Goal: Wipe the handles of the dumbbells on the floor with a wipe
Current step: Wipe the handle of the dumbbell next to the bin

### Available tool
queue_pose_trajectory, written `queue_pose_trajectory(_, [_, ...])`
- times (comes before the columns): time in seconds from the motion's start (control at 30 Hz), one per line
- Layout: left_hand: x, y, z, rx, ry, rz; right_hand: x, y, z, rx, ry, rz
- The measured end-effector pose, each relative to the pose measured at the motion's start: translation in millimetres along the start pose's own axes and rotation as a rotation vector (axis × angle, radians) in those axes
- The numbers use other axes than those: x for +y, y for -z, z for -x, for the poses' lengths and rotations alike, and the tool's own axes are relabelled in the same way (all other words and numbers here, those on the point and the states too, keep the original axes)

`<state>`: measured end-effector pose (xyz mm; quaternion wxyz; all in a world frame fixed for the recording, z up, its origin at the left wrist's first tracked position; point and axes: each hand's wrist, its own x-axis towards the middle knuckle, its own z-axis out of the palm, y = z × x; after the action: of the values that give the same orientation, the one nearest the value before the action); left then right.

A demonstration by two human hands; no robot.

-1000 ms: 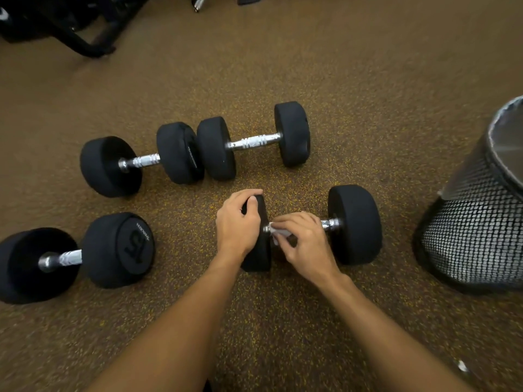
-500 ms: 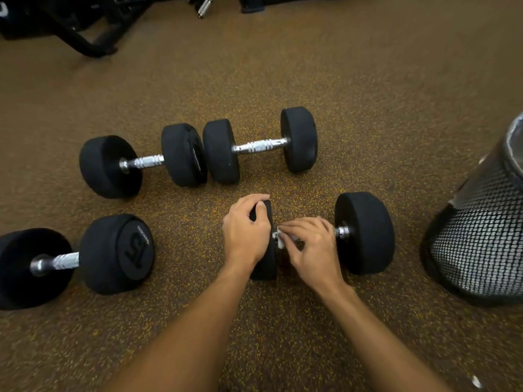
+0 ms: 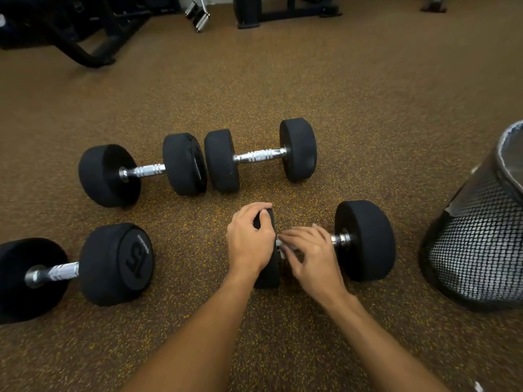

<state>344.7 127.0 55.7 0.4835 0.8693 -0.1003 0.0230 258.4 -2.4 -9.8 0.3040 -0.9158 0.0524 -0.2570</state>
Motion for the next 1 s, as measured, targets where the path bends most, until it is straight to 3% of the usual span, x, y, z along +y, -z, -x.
queue_pose_trajectory(0.23, [2,1,1,-0.003,-0.009,0.0,6,11,2,0.07,-0.061,0.009])
queue_pose_trajectory(0.4, [0,0,0,0.002,-0.007,0.02,3,2,2,-0.014,0.036,-0.01])
queue_pose_trajectory(0.67, [-1,0,1,0.008,-0.021,0.017,10,4,1,0.009,0.017,-0.005])
queue_pose_trajectory(0.83, [1,1,0,-0.012,-0.006,0.013,12,2,3,-0.007,0.111,-0.064])
queue_pose_trajectory(1.0, [1,1,1,-0.017,0.005,0.016,19,14,2,0.072,0.028,-0.059])
